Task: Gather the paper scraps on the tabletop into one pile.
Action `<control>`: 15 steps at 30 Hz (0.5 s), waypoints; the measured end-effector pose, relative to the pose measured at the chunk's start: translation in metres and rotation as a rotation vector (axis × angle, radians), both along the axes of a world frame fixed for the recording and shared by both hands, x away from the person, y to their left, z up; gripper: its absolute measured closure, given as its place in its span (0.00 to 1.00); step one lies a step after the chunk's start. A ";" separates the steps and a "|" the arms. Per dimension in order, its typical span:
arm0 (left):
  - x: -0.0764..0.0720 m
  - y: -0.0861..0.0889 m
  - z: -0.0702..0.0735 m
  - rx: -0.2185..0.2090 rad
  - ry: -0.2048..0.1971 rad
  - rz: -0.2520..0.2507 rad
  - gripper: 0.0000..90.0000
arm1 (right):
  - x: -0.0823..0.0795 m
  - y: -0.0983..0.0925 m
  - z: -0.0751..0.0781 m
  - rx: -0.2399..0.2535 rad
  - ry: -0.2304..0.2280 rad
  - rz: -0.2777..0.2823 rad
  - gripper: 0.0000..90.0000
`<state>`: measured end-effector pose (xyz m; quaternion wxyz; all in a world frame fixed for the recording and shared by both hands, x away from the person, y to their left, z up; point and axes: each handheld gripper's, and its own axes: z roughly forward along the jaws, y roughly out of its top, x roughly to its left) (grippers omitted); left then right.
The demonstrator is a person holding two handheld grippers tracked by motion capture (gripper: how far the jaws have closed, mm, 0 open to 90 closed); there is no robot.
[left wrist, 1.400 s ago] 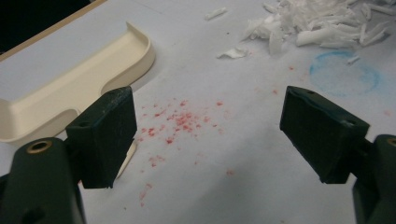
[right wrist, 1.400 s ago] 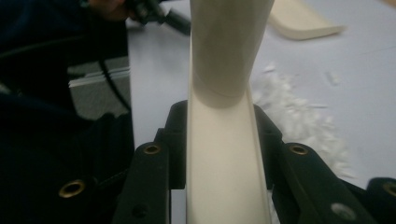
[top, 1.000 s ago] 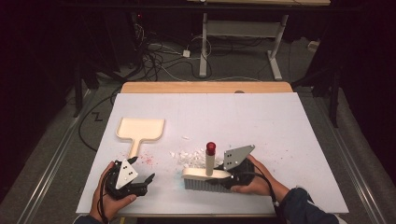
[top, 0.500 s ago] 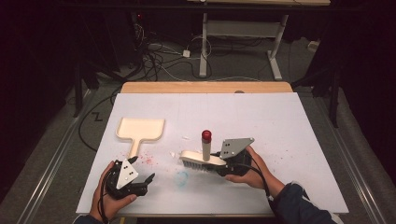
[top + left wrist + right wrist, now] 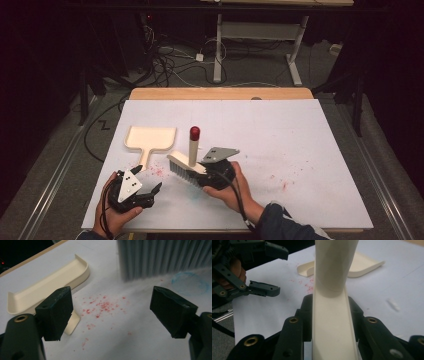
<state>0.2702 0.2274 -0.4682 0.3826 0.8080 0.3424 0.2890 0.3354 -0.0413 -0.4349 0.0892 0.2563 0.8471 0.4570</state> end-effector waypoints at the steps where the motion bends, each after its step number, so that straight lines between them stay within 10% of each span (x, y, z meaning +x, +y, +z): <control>1: 0.000 0.000 0.000 -0.001 0.002 -0.004 0.20 | -0.001 0.007 -0.004 -0.021 -0.002 -0.003 0.75; 7: -0.002 -0.003 -0.002 0.010 0.009 -0.033 0.20 | 0.003 0.018 -0.006 -0.082 -0.038 -0.095 0.75; 15: -0.001 -0.007 -0.002 0.024 0.008 -0.055 0.20 | 0.018 -0.029 -0.002 -0.067 0.024 -0.211 0.75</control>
